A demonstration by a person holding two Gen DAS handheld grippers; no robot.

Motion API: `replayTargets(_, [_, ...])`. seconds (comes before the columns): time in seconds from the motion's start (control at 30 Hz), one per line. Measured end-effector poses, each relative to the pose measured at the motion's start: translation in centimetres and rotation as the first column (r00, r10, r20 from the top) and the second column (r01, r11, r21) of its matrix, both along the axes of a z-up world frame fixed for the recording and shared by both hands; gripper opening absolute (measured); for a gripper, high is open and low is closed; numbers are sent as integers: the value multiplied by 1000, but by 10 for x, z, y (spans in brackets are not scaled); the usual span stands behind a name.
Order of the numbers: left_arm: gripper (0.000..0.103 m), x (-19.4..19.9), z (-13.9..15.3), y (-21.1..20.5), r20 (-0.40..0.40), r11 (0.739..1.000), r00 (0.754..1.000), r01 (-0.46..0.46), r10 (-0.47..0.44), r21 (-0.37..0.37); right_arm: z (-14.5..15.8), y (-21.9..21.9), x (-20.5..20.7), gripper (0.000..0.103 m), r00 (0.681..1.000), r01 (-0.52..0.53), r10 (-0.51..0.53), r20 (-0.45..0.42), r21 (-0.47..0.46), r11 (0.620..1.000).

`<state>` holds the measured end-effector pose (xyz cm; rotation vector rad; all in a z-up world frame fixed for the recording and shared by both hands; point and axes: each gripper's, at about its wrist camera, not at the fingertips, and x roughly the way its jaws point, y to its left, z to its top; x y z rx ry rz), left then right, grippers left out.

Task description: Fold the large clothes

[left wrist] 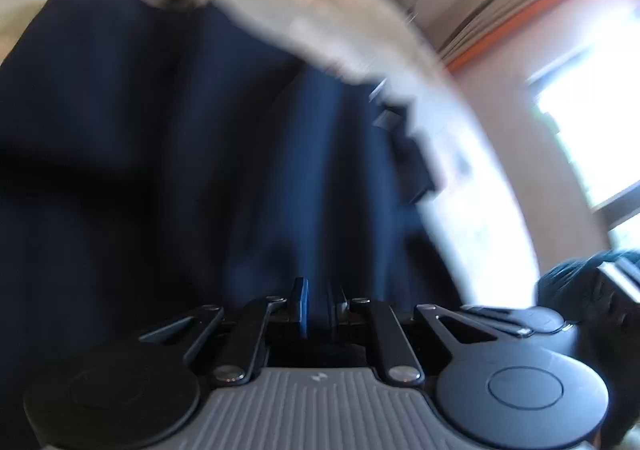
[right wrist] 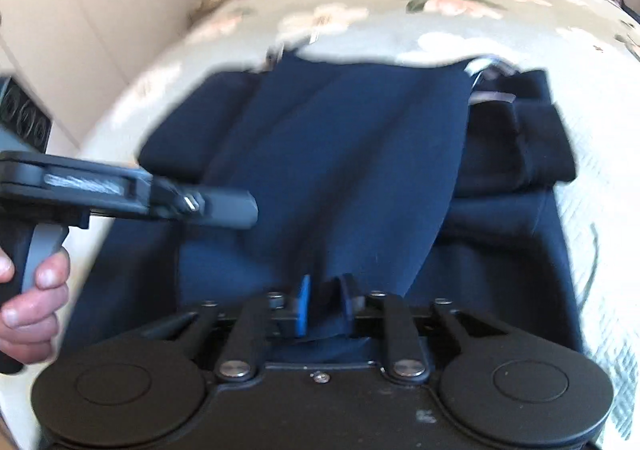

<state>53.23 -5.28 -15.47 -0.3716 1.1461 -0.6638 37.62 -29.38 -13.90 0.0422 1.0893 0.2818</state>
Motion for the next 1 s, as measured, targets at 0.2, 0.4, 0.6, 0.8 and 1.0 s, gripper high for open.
replayTargets(0.2, [8,-48,-9,49,-120,982,982,-160,148,-99,-5,-13,-43,18,996,-7,7,-88,3,1000])
replayTargets(0.4, [10,-83,8,58,-105,985,981,-169,164,-43,44,-32,-43,23,1000,-9,6,25,110,994])
replayTargets(0.6, [11,-104,15,53,-81,989,986,-145,145,9,53,5,-3,23,992,-59,37,125,182,981])
replayTargets(0.8, [14,-125,17,84,-94,983,980,-170,177,76,13,20,-35,23,999,-43,41,23,108,993])
replayTargets(1.0, [17,-140,17,117,-117,974,971,-196,209,112,2,3,-67,24,993,1,14,-113,130,991])
